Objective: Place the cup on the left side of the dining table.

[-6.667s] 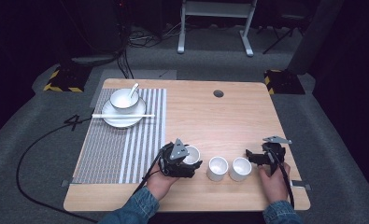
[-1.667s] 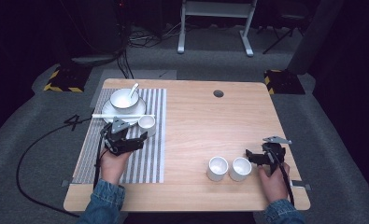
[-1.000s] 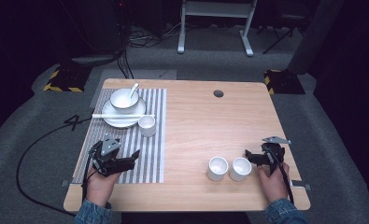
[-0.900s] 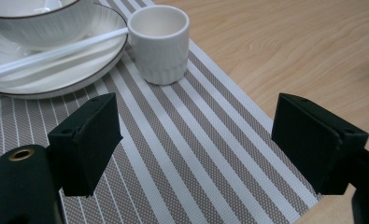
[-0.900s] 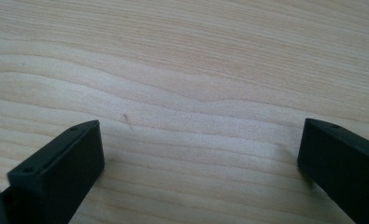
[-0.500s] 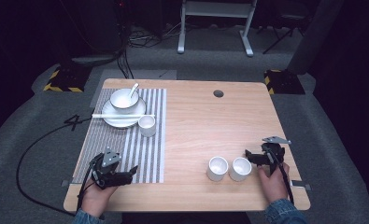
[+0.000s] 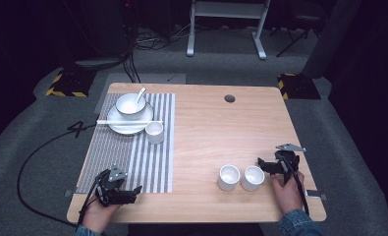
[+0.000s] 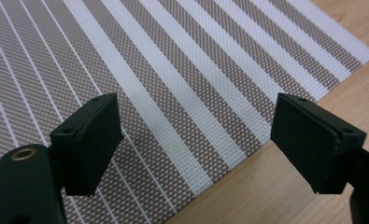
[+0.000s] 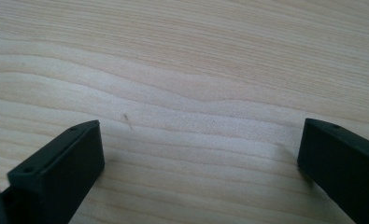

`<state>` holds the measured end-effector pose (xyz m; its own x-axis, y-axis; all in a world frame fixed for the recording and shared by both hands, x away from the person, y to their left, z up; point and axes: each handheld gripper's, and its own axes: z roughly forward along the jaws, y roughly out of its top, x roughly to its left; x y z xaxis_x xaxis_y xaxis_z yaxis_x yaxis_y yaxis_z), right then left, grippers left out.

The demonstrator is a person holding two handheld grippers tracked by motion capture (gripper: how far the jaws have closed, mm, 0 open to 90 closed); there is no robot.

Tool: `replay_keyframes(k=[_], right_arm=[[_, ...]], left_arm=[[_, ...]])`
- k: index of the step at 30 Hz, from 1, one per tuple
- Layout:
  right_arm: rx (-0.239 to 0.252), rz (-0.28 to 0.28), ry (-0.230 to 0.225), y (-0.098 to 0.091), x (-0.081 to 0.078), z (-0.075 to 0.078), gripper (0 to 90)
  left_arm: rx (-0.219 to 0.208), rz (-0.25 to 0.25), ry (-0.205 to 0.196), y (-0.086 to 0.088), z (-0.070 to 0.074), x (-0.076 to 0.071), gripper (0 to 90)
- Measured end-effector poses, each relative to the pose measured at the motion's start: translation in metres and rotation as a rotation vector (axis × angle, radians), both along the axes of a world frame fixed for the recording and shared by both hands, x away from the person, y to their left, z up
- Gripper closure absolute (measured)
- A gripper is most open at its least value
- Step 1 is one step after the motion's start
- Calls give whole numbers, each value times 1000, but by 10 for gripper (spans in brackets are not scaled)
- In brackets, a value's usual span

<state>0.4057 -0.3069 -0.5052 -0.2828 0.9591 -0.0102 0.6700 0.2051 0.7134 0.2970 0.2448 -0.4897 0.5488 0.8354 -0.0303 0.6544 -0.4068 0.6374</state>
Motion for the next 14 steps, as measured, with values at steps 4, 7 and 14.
replay_keyframes(k=[4, 7, 14], right_arm=[[-2, 1, 0, 0, 0, 0, 4], [0, 0, 0, 0, 0, 0, 4], [-2, 1, 0, 0, 0, 0, 4]], left_arm=[[-2, -13, -25, -3, -11, -4, 154], [-25, -21, -64, 1, -14, -8, 154], [-29, -12, -62, 2, -15, -9, 155]])
